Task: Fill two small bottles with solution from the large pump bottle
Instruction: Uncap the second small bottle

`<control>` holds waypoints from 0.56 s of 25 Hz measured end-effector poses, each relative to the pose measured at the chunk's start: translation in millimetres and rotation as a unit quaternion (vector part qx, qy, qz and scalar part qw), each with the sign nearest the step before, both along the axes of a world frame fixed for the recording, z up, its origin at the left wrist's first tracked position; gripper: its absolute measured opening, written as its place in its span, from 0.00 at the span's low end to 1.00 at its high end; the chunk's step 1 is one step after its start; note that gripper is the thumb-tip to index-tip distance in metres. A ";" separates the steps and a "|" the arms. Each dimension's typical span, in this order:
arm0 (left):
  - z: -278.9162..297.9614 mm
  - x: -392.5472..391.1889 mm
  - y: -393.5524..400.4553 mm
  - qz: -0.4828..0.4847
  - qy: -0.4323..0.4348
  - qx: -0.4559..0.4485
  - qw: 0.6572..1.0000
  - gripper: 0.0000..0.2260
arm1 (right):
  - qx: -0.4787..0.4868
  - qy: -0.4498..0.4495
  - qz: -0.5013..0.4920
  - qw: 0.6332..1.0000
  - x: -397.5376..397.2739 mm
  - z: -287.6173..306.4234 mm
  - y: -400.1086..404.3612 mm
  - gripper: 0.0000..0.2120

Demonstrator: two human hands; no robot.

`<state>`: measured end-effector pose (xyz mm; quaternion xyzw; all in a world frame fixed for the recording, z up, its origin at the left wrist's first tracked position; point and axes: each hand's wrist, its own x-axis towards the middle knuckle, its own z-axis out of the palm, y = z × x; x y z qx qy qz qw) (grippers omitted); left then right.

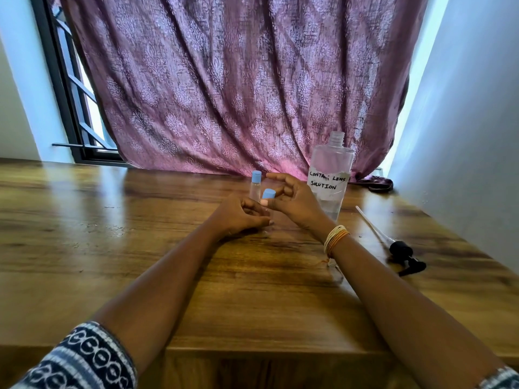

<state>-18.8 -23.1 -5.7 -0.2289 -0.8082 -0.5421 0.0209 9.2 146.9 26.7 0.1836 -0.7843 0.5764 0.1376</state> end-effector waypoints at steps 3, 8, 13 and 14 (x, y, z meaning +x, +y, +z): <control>-1.4 -3.0 0.2 0.011 -0.002 -0.005 1.000 0.07 | -0.049 -0.033 0.028 0.998 1.6 1.5 0.2 0.21; -0.3 -4.1 -2.4 0.020 -0.005 -0.024 1.000 0.11 | -0.190 -0.060 0.044 0.979 -2.1 1.2 3.2 0.12; 2.2 -4.4 -9.6 0.029 0.007 -0.028 0.999 0.11 | 0.017 -0.022 -0.073 0.997 -14.2 -10.9 9.2 0.12; 2.6 -4.2 -10.3 0.029 0.004 -0.027 0.999 0.11 | 0.081 -0.007 -0.089 0.993 -15.6 -14.2 9.3 0.13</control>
